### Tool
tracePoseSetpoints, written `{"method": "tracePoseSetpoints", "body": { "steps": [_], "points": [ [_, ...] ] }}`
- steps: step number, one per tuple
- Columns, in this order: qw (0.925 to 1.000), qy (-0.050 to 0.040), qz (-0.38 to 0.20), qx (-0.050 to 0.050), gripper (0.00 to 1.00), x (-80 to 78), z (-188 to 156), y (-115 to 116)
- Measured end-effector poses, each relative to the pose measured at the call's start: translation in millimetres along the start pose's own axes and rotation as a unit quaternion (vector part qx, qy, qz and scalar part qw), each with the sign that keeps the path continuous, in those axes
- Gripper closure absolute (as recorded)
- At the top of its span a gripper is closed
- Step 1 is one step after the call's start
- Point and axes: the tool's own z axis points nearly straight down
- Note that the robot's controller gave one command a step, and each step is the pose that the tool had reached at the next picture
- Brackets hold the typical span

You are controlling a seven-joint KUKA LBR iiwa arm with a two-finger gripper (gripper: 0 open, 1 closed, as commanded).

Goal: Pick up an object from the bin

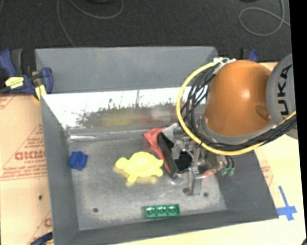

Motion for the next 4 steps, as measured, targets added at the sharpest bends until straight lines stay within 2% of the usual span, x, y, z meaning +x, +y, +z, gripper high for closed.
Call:
{"method": "tracePoseSetpoints", "body": {
  "steps": [1,2,3,4],
  "points": [
    [1.0,-0.0033,0.0,0.0,0.0,-0.7,-3.6,0.1],
    [1.0,-0.006,-0.005,0.0,0.0,-34.4,21.7,49.6],
    [0.9996,-0.0061,-0.027,-0.002,0.0,-24.7,75.6,65.1],
    [0.9989,-0.002,-0.047,0.001,0.0,-40.6,95.3,60.6]
  ]
}}
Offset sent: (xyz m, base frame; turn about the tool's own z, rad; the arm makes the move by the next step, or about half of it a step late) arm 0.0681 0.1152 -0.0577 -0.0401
